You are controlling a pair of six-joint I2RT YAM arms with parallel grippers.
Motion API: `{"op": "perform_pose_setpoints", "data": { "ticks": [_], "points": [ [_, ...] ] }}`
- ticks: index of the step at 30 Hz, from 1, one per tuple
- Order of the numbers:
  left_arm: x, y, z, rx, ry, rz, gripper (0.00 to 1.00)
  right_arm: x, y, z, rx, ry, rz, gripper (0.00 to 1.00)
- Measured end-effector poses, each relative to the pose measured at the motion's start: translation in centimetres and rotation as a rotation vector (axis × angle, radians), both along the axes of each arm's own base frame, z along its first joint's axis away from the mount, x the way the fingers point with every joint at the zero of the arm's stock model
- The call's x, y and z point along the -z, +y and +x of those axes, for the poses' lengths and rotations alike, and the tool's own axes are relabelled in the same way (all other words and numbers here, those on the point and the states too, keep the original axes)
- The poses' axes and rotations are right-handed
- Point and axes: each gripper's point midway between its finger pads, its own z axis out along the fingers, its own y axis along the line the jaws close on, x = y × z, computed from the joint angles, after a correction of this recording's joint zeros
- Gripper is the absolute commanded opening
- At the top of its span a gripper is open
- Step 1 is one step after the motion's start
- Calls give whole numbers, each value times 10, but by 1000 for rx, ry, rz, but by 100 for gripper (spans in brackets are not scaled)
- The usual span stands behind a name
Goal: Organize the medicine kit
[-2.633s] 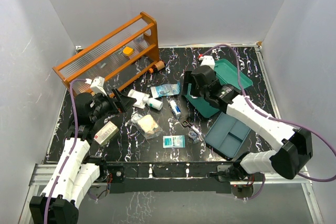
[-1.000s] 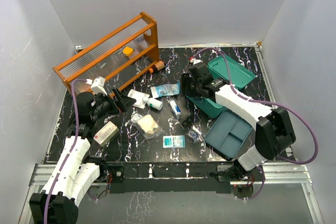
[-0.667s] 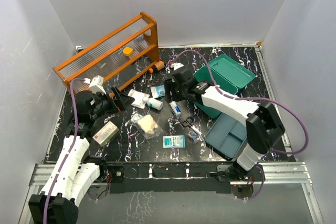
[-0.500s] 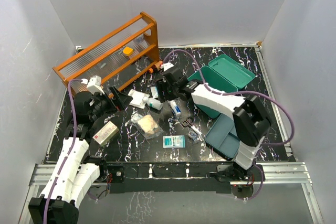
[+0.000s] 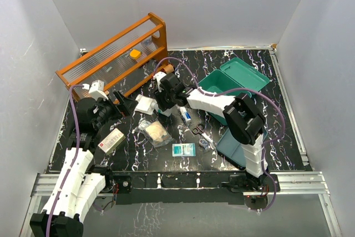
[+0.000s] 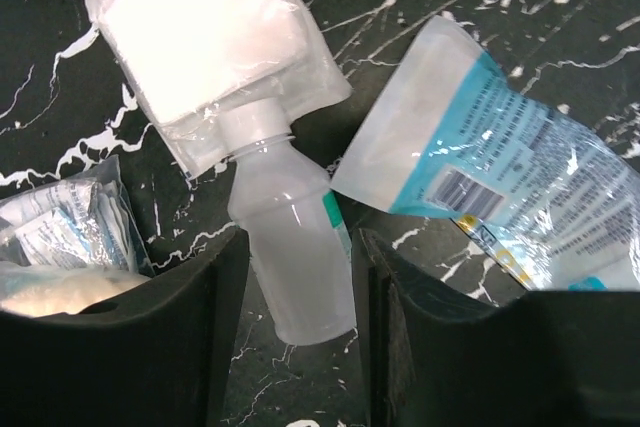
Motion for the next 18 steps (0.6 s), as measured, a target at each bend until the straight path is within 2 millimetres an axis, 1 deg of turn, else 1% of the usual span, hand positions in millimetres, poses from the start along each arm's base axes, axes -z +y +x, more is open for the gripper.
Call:
{"op": "perform_pose_setpoints", "data": {
  "ticks": [5,10,14,18],
  "points": [
    [1,0,2,1,6,0,99,7,14,-4,-88,16,-9,45],
    [1,0,2,1,7,1,99,13,29,3,-125,14,-30,45],
    [-2,0,3,-1,4,6,99,14,32,4,-138,19,-45,49],
    [-3,1,3,-1,1,8,99,20,32,4,-145,38,-71,52]
  ]
}}
